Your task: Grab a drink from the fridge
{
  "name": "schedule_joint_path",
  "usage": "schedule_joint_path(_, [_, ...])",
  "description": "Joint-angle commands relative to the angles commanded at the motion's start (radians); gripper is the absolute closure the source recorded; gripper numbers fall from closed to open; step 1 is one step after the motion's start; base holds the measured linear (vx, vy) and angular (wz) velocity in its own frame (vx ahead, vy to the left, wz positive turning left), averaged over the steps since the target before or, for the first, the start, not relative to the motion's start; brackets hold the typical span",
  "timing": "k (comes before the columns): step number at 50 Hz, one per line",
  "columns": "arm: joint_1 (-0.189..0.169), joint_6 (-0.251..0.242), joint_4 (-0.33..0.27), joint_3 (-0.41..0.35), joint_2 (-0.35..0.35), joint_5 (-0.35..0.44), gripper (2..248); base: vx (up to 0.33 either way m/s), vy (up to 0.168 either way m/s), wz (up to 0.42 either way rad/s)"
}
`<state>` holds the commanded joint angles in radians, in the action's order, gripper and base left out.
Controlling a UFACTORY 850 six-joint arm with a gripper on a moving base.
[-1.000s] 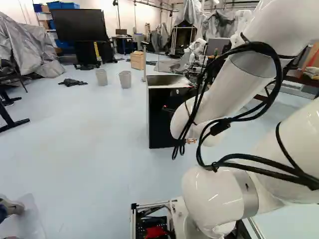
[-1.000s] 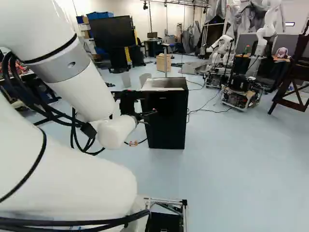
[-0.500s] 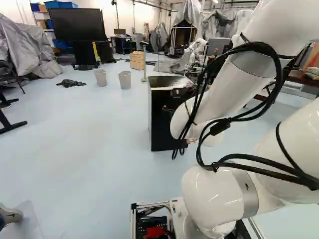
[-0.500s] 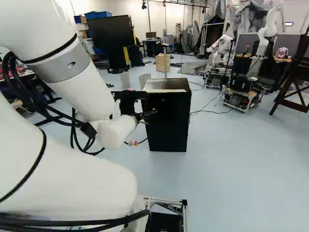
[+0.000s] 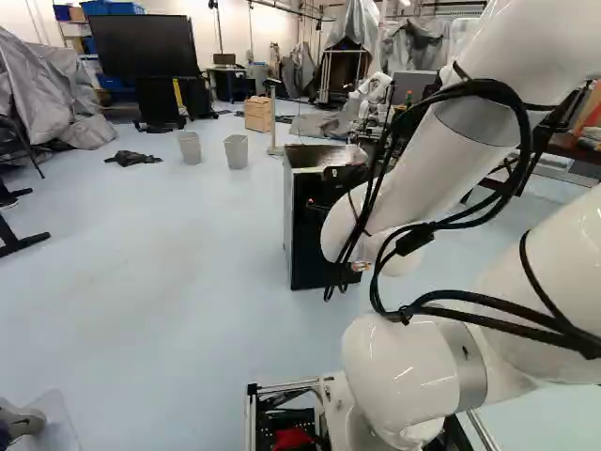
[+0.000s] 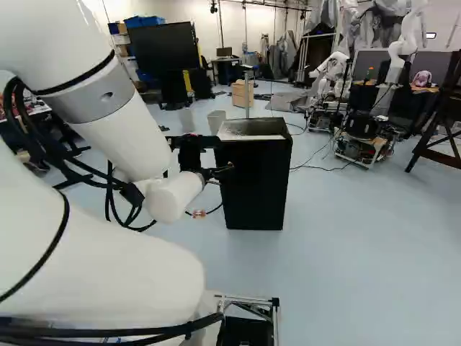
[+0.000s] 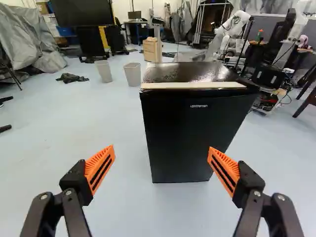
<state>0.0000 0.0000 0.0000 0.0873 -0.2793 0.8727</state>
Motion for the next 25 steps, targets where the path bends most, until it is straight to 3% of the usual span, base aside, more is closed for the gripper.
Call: schedule_joint_path(25, [0.000, 0.000, 0.000, 0.000, 0.000, 0.000, 3, 0.075, 0.095, -0.019])
